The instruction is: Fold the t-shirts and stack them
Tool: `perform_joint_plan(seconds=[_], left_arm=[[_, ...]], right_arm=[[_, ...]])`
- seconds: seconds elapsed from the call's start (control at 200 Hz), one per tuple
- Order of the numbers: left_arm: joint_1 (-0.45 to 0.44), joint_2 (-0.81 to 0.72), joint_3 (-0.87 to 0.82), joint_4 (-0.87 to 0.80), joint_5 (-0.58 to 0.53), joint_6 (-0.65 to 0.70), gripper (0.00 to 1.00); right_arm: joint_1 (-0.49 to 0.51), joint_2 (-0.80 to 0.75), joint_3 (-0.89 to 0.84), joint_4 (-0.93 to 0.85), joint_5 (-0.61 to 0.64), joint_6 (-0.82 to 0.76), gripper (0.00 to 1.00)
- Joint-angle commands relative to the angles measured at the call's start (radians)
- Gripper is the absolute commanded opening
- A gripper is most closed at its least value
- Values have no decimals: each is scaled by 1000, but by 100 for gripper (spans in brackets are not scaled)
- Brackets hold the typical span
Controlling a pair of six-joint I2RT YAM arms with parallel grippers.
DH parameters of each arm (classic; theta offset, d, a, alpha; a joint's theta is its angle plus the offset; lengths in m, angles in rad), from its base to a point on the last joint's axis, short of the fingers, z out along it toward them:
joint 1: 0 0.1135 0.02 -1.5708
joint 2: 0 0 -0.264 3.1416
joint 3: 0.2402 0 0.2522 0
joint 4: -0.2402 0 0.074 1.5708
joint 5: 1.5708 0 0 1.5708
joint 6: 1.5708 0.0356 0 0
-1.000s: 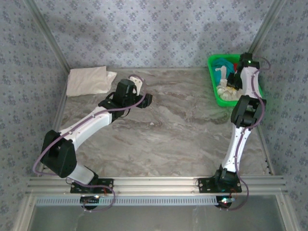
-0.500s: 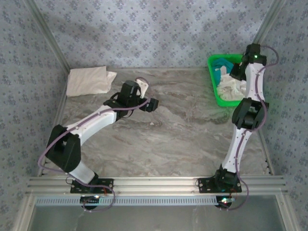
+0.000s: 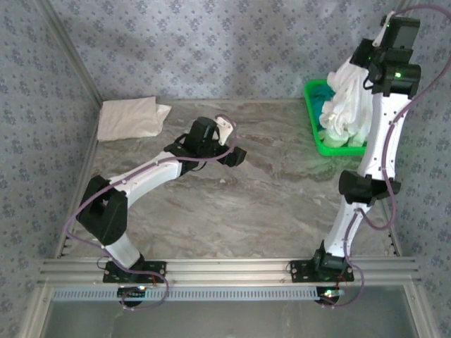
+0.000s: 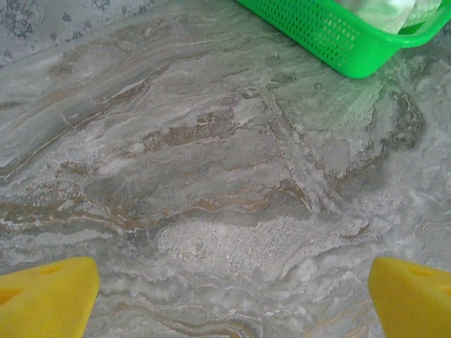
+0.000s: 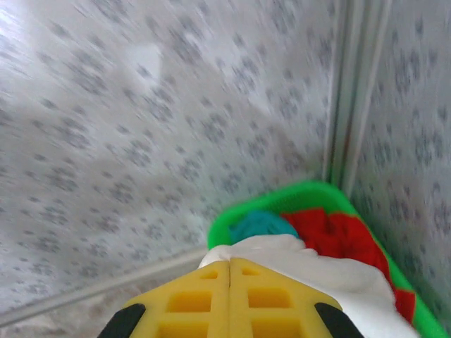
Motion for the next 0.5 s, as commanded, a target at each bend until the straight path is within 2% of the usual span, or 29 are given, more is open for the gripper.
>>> perform_joint_plan(seconds=[0.0,0.205,0.35,0.495], left_arm=[[2,-15,30,39,22,20,98],[1,-85,-7,64,-21,15,98],[1,-222,-95,112,-101,22,98],[3,-363,-168,99,-202,49,98]], right_arm=[[82,-80,31,123,5,-85,0],[273,-174,29,242,-84,-172,0],[390,-183,19,280,-46,-246,0],[456,-190,-146,311,-59,-218,0]])
